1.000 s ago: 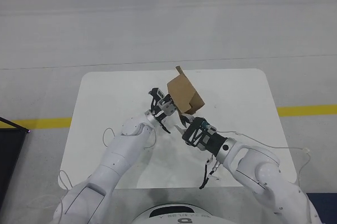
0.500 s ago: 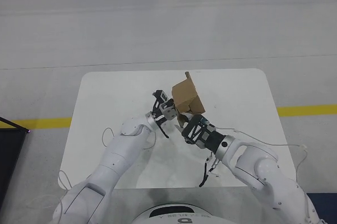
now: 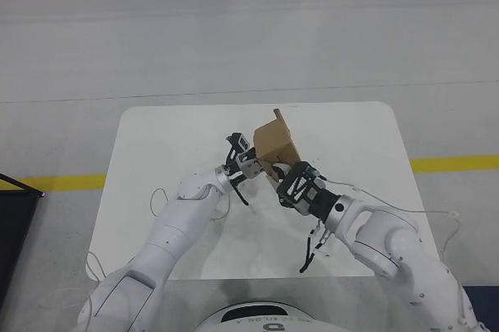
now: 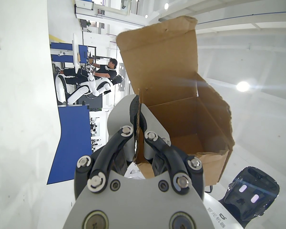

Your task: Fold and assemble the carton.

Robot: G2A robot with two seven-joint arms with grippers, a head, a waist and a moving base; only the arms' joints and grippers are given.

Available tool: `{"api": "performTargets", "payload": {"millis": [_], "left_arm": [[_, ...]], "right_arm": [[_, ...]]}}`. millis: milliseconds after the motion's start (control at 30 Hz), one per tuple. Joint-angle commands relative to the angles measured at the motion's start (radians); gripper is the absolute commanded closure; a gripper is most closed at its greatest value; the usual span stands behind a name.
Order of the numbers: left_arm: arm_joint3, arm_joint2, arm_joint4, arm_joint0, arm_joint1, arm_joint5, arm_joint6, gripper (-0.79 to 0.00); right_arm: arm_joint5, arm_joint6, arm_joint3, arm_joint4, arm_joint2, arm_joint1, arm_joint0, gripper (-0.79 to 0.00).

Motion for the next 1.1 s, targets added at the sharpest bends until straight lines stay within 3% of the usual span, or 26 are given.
{"api": "performTargets", "payload": {"millis": [0,267,667,733,800,900,1067], "left_arm": [[0.000,-0.001,0.000,0.001,0.000,0.001,0.000,0.000],[0.003,-0.008,0.002,0.002,0.002,-0.002,-0.003,0.000],[0.008,-0.008,-0.007,0.002,0.000,-0.008,-0.015,0.000],[0.009,-0.008,-0.007,0.002,-0.001,-0.010,-0.017,0.000],[0.011,-0.008,-0.008,0.001,-0.001,-0.013,-0.016,0.000],[0.012,-0.007,-0.009,0.001,-0.002,-0.015,-0.013,0.000],[0.013,-0.005,-0.001,0.001,-0.003,-0.019,-0.012,0.000]], "right_arm": [[0.004,-0.006,-0.006,0.010,0.017,0.001,-0.008,-0.148],[0.030,-0.039,-0.026,0.012,0.083,0.004,-0.059,-0.157],[0.059,-0.076,-0.057,-0.001,0.127,0.004,-0.111,-0.256],[0.060,-0.083,-0.060,0.001,0.135,0.004,-0.117,-0.329],[0.061,-0.089,-0.063,0.003,0.142,0.004,-0.125,-0.582],[0.064,-0.096,-0.065,0.009,0.149,0.003,-0.133,-0.763],[0.092,-0.094,-0.065,-0.007,0.145,0.000,-0.133,-0.785]]}}
